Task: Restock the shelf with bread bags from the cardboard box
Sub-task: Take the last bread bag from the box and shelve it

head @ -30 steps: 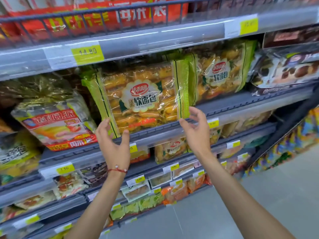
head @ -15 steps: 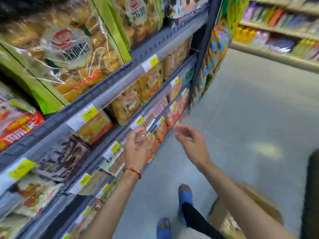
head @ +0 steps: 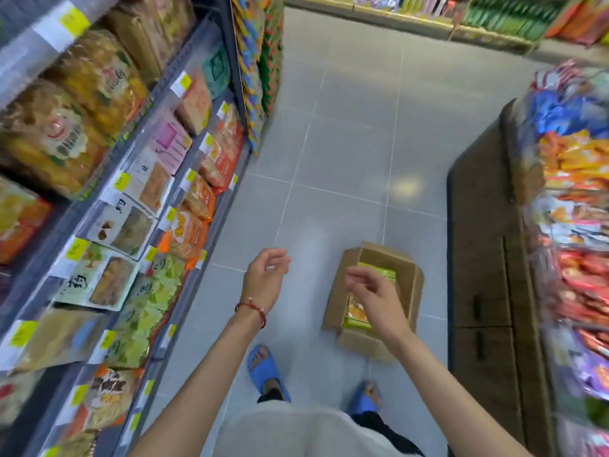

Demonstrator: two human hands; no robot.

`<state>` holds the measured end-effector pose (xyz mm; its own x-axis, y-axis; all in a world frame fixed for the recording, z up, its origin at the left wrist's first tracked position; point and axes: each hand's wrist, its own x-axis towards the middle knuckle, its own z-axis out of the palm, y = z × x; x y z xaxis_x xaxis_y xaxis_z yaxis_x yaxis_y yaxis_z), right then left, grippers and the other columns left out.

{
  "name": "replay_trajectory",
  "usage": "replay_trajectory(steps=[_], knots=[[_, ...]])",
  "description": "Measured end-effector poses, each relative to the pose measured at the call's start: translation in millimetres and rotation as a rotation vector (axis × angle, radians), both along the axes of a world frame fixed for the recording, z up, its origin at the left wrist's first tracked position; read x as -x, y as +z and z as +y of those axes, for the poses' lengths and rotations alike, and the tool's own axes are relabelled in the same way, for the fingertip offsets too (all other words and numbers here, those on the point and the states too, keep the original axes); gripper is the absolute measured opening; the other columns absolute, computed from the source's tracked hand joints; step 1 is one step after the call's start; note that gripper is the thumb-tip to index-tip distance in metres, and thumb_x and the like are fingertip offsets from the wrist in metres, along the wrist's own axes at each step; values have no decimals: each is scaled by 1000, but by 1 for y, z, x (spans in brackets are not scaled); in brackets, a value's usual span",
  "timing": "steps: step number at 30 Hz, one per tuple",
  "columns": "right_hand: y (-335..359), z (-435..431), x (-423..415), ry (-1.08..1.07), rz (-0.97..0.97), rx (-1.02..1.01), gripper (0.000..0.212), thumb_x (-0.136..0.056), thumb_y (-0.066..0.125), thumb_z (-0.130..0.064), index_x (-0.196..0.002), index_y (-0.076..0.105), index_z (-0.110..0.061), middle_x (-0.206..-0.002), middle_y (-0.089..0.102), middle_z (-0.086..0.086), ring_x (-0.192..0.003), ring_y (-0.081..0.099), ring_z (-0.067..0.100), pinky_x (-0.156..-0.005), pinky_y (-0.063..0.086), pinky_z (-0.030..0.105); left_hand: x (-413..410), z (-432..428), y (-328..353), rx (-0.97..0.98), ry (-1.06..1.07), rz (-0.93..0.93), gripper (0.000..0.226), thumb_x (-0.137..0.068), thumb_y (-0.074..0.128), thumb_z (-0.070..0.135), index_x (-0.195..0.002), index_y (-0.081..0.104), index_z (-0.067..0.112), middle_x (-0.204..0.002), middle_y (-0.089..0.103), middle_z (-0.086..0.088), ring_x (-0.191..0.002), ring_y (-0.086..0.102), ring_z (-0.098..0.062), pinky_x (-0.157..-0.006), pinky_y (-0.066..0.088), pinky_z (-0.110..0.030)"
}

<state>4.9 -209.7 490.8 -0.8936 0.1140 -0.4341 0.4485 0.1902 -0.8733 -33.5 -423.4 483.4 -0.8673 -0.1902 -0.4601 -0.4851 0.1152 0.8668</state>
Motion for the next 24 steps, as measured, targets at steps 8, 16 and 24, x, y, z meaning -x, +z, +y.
replay_trajectory(steps=[8,16,24], knots=[[-29,160,-46,-76,-64,47,15,-97,68,-18,-110,73,-25,-107,74,0,-103,69,19,-89,56,33,-50,150,-7,-34,-69,-97,19,-90,59,6,-103,64,19,-105,68,-5,-82,63,-11,-80,48,-28],[-49,241,-47,-67,-190,70,16,-98,67,-17,-114,70,-19,-116,71,2,-111,67,22,-92,54,31,-79,234,-34,-47,-6,-186,17,-91,58,8,-99,65,22,-102,68,-6,-85,61,-18,-71,48,-25],[-87,275,3,-35,-256,12,16,-100,64,-18,-112,65,-28,-113,70,-3,-107,67,11,-71,53,12,-41,287,-104,-10,-68,-340,13,-93,57,17,-98,64,27,-108,68,-1,-104,63,-20,-93,49,-31]])
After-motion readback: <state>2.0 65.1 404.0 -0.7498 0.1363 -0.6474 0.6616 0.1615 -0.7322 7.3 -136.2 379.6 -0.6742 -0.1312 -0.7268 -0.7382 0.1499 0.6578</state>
